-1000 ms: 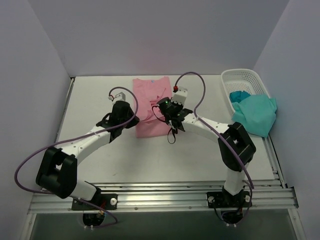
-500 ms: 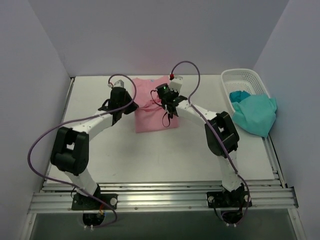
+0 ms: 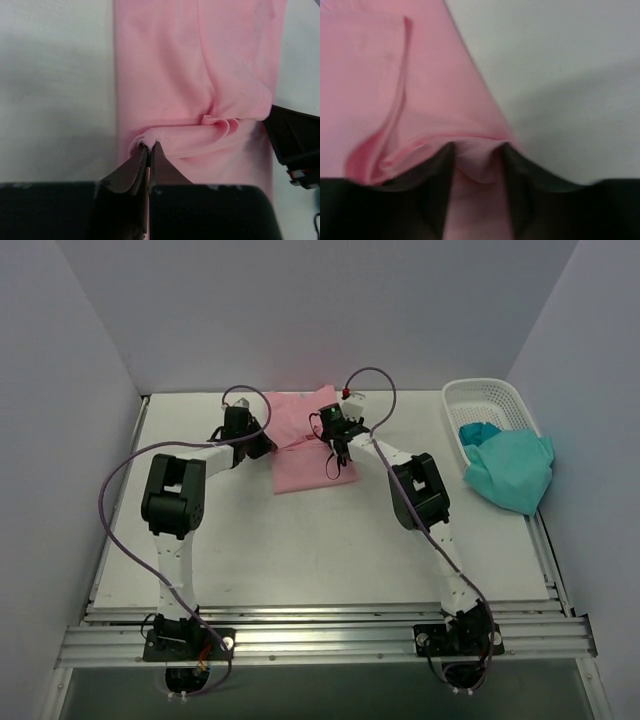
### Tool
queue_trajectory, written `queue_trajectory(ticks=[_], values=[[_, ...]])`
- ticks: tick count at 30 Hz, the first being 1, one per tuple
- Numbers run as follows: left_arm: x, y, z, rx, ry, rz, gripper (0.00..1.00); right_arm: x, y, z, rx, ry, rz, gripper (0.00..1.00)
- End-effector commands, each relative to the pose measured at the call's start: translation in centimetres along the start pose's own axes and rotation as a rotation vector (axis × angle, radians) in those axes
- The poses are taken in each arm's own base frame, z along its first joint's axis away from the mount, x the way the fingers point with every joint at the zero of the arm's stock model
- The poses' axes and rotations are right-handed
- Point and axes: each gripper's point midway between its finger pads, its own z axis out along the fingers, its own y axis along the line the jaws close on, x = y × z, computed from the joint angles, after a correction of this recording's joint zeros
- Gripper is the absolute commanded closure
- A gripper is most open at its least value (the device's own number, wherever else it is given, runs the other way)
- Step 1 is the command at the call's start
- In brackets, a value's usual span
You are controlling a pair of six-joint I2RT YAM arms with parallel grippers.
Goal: Fold and stack the t-shirts
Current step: Fold the tshirt
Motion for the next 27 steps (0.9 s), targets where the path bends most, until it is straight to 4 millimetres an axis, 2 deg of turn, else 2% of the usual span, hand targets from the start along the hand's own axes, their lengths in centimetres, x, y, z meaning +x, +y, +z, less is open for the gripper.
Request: queue_trajectory(ticks=[1,2,4,5,6,7,8,9,10,11,12,14,15,16,17,18,19,20,21,23,24,25,26,27], values=[[-2.6,-1.1,2.5,0.099,-0.012,0.005,0.97,-2.1,0.2,1.1,-0.014,-0.007,0.020,0.44],[-3.0,-1.3,2.9,0.110,-0.008,-0.005,0.84,-3.6,0.5,1.2,-0.028,-0.032,0.032,0.26],[-4.5,-1.9,3.3,0.156,-0.016,-0.014,0.55,-5.2,0.8,1.3,-0.037,-0.059,0.037,0.00],[-5.2,-2.3,3.3,0.165,-0.024,-0.018,0.39,-6.2,1.1,1.0,-0.046,-0.077,0.041,0.00],[-5.9,-2.5,2.9,0.164,-0.028,-0.022,0.15,-8.5,1.5,0.3,-0.060,-0.116,0.050,0.00],[-7.7,-3.5,2.3,0.184,-0.057,-0.019,0.08,-9.7,1.7,-0.2,-0.066,-0.137,0.053,0.00],[-8.6,-4.0,1.8,0.191,-0.068,-0.017,0.04,-10.9,1.8,-0.9,-0.068,-0.161,0.056,0.00],[-10.0,-5.0,0.7,0.198,-0.086,-0.013,0.02,-13.4,2.0,-2.4,-0.074,-0.206,0.062,0.00],[-11.0,-5.3,0.0,0.200,-0.106,-0.004,0.03,-14.7,2.1,-3.4,-0.083,-0.230,0.065,0.00],[-11.9,-5.8,-0.7,0.208,-0.127,0.002,0.04,-17.2,2.4,-5.5,-0.106,-0.272,0.086,0.00],[-12.4,-6.4,-2.2,0.199,-0.127,0.003,0.04,-18.0,2.5,-6.5,-0.112,-0.288,0.088,0.00],[-12.8,-6.6,-3.5,0.195,-0.144,0.013,0.05,-17.9,2.0,-7.8,-0.114,-0.283,0.079,0.00],[-13.7,-7.7,-5.2,0.214,-0.174,0.023,0.05,-20.2,2.4,-10.2,-0.156,-0.338,0.115,0.00],[-13.7,-7.8,-5.8,0.215,-0.182,0.024,0.05,-17.9,2.1,-10.0,-0.149,-0.305,0.089,0.00],[-12.8,-7.0,-5.9,0.202,-0.170,0.018,0.05,-17.6,1.9,-10.6,-0.154,-0.309,0.087,0.00],[-13.8,-8.0,-7.1,0.230,-0.216,0.029,0.06,-18.3,2.3,-12.1,-0.177,-0.339,0.105,0.00],[-13.7,-7.9,-7.3,0.226,-0.216,0.028,0.06,-17.7,2.1,-12.3,-0.178,-0.334,0.105,0.00],[-13.3,-7.6,-7.2,0.216,-0.205,0.026,0.05,-16.2,1.7,-11.8,-0.173,-0.303,0.098,0.02],[-13.0,-7.4,-7.3,0.208,-0.194,0.021,0.05,-15.8,1.8,-12.2,-0.182,-0.291,0.102,0.11],[-12.2,-7.2,-7.4,0.208,-0.175,0.018,0.05,-13.0,2.8,-12.3,-0.265,-0.228,0.103,0.26],[-11.2,-6.7,-7.5,0.207,-0.162,0.016,0.05,-12.0,3.7,-12.6,-0.303,-0.212,0.100,0.49],[-10.6,-6.4,-7.6,0.205,-0.159,0.011,0.05,-11.0,4.3,-12.8,-0.325,-0.201,0.092,0.64],[-10.1,-6.1,-7.7,0.205,-0.160,0.002,0.05,-8.9,5.4,-12.9,-0.325,-0.177,0.064,0.81],[-9.0,-5.4,-7.8,0.201,-0.152,-0.004,0.05,-8.7,6.3,-13.1,-0.330,-0.176,0.052,1.00]])
